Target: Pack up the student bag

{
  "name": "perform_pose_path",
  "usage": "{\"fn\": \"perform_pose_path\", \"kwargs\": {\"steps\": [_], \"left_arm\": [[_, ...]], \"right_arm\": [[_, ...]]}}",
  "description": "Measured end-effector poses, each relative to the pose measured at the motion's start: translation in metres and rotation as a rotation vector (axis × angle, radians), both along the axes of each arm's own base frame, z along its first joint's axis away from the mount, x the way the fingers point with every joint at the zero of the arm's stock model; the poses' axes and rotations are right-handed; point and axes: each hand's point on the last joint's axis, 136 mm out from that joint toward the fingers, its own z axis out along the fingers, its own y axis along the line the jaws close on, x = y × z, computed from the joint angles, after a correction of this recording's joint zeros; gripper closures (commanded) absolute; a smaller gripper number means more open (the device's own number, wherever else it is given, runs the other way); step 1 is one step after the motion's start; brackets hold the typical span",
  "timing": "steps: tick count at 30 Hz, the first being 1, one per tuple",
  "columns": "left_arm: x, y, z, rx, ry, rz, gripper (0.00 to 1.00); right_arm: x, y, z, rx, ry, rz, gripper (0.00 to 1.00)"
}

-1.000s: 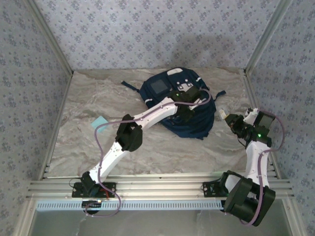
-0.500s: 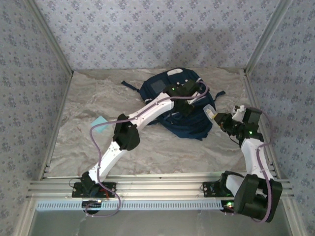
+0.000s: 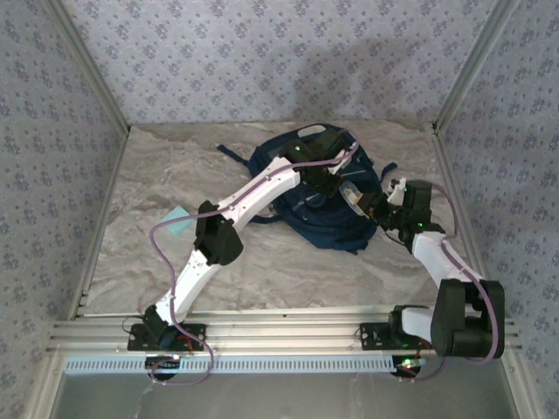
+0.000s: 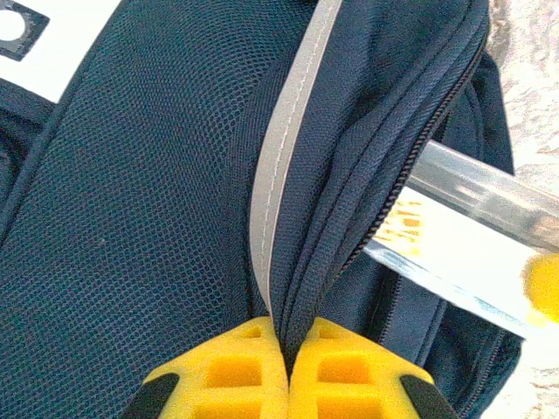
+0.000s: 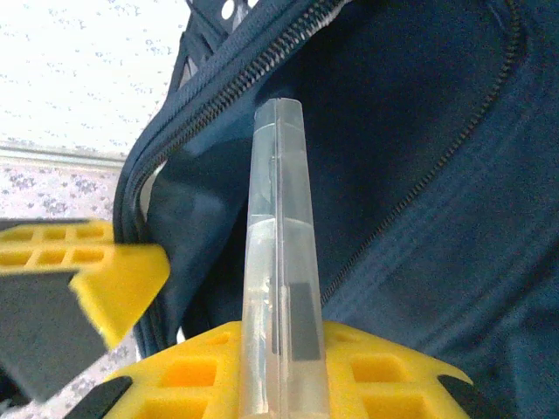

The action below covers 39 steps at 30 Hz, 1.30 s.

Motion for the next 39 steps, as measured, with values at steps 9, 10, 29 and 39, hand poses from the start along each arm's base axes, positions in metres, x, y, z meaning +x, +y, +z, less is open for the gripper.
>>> {"fn": "perform_pose_path", "kwargs": {"steps": [9, 10, 29, 39], "left_arm": [[-0.005, -0.008, 0.004, -0.071, 0.067, 0.021, 1.0], [-0.005, -0.009, 0.004, -0.079, 0.073, 0.024, 1.0], [0.002, -0.004, 0.014, -0.153, 0.145, 0.067, 1.0], [0.001, -0.006, 0.015, -0.167, 0.16, 0.074, 1.0]], "right_arm": [[0.034, 0.035, -0.023, -0.012, -0.019, -0.13, 0.84], [0.036, 0.044, -0.023, -0.011, -0.027, -0.135, 0.76], [-0.004, 0.037, 0.012, -0.223, -0.094, -0.09, 0.5], [0.005, 0.036, -0.042, -0.285, 0.031, 0.055, 0.86]]}}
